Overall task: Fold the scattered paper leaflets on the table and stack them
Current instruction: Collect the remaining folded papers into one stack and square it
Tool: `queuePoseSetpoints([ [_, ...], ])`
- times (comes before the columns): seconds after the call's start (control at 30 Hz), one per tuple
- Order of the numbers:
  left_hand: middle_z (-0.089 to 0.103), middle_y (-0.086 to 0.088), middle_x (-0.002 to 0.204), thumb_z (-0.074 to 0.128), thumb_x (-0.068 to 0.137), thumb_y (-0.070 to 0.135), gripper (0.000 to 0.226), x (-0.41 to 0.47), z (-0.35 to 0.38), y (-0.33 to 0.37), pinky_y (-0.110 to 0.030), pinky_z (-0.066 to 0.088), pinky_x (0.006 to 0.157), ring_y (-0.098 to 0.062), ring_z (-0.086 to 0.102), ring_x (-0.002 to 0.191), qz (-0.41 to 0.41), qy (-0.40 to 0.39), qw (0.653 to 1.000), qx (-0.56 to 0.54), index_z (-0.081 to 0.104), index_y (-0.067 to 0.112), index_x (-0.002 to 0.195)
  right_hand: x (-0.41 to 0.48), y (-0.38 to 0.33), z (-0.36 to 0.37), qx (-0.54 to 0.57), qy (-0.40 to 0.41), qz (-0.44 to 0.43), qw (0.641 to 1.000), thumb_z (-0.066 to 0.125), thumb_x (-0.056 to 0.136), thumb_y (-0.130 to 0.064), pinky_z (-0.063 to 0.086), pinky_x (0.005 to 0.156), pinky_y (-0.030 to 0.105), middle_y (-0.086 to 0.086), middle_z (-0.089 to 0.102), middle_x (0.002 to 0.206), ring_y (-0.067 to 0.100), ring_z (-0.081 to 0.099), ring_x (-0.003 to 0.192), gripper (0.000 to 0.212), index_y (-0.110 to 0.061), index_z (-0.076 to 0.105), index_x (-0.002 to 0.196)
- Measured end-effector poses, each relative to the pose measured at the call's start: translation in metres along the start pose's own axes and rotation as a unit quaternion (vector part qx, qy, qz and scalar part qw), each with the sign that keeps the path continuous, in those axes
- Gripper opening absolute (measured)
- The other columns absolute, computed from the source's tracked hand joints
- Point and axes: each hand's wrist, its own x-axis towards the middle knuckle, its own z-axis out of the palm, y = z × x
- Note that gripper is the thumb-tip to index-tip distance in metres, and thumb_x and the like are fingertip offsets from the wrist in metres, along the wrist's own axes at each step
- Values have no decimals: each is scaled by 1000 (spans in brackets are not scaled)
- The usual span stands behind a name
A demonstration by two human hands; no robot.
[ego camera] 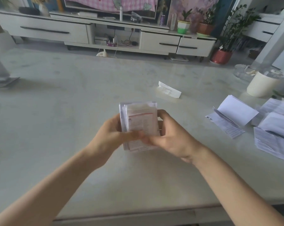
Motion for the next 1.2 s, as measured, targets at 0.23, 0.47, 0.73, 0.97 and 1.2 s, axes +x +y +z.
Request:
queuePoseSetpoints([
  [0.23, 64, -19, 119, 53, 86, 21, 38, -8, 17, 3, -48, 44, 101, -32, 62, 109, -62, -35, 984, -162, 59, 5, 121, -6, -12, -9, 61, -45, 59, 995, 69, 76, 8, 52, 74, 29, 13, 68, 97, 19, 65, 85, 50, -8, 46, 117],
  [0.47, 69, -21, 101, 43, 94, 29, 33, -6, 26, 8, -44, 54, 83, -31, 68, 89, -66, 38, 955, -287, 61, 6, 108, -3, -11, 9, 85, 43, 58, 994, 73, 75, -4, 43, 59, 20, 6, 65, 92, 15, 58, 75, 53, -21, 49, 119],
  [0.73, 68, -15, 87, 49, 84, 41, 40, -7, 24, 16, -30, 44, 43, -29, 59, 56, -20, 126, 959, -251, 63, 10, 104, -1, 1, 57, 156, 93, -66, 981, 59, 88, -39, 39, 42, 18, -5, 61, 68, 8, 55, 49, 36, -16, 59, 115],
  [0.97, 69, -1, 67, 54, 92, 31, 22, -6, 25, 12, -30, 43, 66, -17, 64, 55, -55, 273, 925, -257, 65, 13, 88, 1, 14, 87, 11, 226, -104, 968, 50, 83, -51, 52, 55, 30, -18, 66, 69, 3, 61, 58, 51, -17, 57, 120],
  [1.2, 67, -13, 80, 36, 97, 42, 46, -4, 11, 21, -18, 31, 34, -25, 54, 49, -103, 175, 938, -282, 69, 12, 88, 8, -6, 82, 187, 212, -58, 958, 40, 99, -34, 30, 33, 16, -7, 51, 52, 7, 45, 39, 31, -14, 61, 87],
])
